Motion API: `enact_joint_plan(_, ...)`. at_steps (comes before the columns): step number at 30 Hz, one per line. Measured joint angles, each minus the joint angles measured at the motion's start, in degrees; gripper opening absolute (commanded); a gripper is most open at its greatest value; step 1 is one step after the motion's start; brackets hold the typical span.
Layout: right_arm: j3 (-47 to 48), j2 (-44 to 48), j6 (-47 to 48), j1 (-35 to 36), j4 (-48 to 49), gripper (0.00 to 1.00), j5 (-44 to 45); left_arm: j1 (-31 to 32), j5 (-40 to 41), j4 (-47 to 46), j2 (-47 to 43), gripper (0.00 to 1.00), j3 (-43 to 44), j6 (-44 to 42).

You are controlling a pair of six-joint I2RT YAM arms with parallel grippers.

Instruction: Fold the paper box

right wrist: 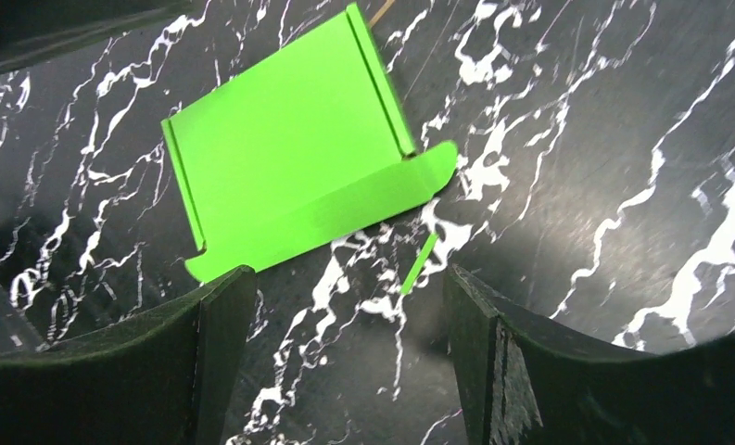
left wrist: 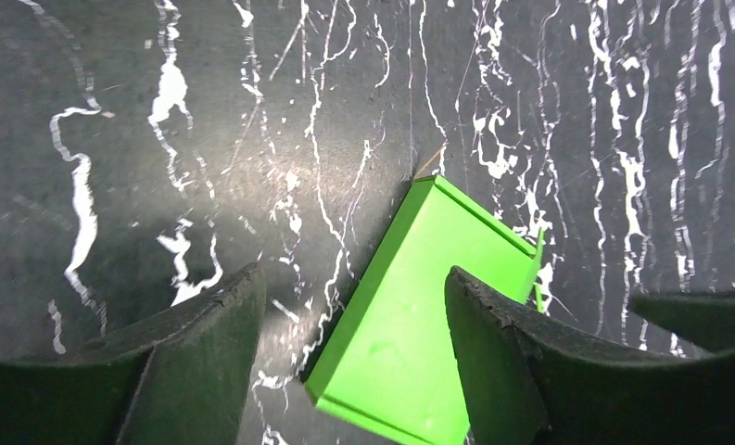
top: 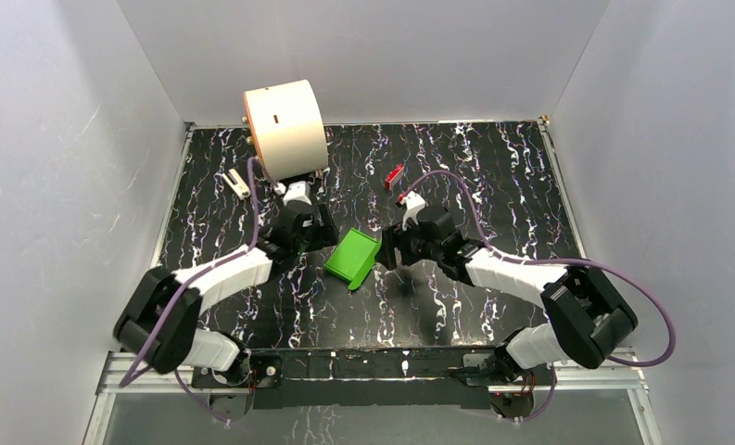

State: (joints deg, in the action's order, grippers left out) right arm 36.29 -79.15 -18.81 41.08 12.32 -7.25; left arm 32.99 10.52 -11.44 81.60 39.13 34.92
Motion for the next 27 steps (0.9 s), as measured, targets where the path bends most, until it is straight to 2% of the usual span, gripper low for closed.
enact_joint_plan(6, 6.7, -5.4, 6.8, -1.2, -1.0, 0.83, -1.7, 0.0, 0.9, 5.4, -11.4, 0.7, -5.1, 4.3)
enact_joint_plan(12, 14.6, -13.9, 11.0, -1.7, -1.0, 0.82, -4.0, 0.0, -3.8, 7.8, -16.7, 0.7, -12.8, 9.2)
enact_joint_plan(16, 18.4, -19.3, 12.0, -2.0, -1.0, 0.81, -5.8, 0.0, -8.1, 6.7, -17.0, 0.69, -15.7, 12.0)
enact_joint_plan(20, 19.9, -23.1, 11.9, -2.1, -1.1, 0.77, -7.8, 0.0, -12.8, 1.0, -15.1, 0.67, -17.9, 15.2)
enact_joint_plan(27, 18.4, -23.1, 8.9, -2.1, -0.8, 0.73, -11.3, 0.0, -16.7, -8.2, -9.0, 0.57, -18.1, 17.2)
